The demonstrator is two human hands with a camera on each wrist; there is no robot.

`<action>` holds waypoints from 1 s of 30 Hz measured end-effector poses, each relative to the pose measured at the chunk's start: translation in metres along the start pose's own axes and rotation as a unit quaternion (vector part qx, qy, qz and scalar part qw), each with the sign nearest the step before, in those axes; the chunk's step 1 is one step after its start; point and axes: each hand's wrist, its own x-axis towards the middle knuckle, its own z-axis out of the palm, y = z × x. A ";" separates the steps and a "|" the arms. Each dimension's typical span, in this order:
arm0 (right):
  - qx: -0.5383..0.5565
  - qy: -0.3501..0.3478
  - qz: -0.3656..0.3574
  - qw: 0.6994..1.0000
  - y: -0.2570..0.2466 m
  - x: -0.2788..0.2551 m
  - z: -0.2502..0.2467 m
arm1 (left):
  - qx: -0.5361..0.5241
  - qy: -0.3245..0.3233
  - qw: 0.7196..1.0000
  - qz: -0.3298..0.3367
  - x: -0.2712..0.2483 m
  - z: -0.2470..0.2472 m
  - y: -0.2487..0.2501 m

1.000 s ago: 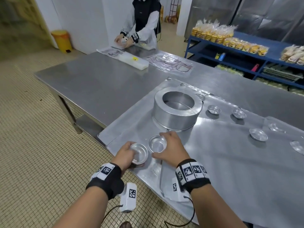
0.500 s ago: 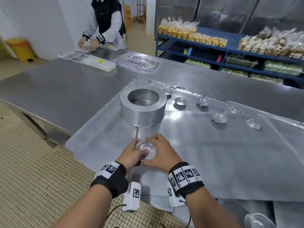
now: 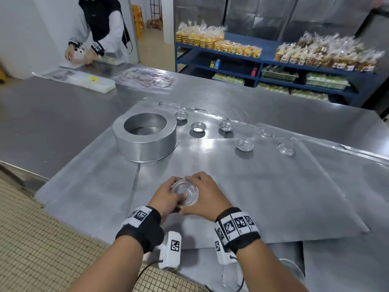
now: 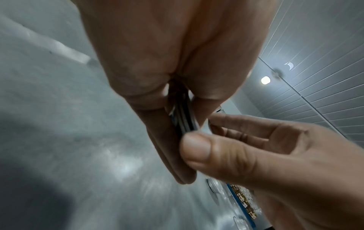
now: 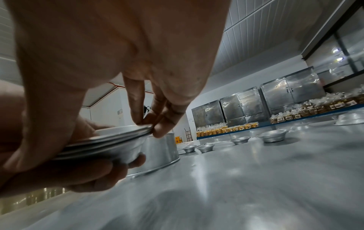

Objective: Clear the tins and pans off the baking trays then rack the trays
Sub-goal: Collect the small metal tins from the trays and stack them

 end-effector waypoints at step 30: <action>-0.154 0.123 0.311 0.930 0.188 0.153 -0.111 | 0.068 -0.074 0.994 -0.045 0.136 0.064 0.044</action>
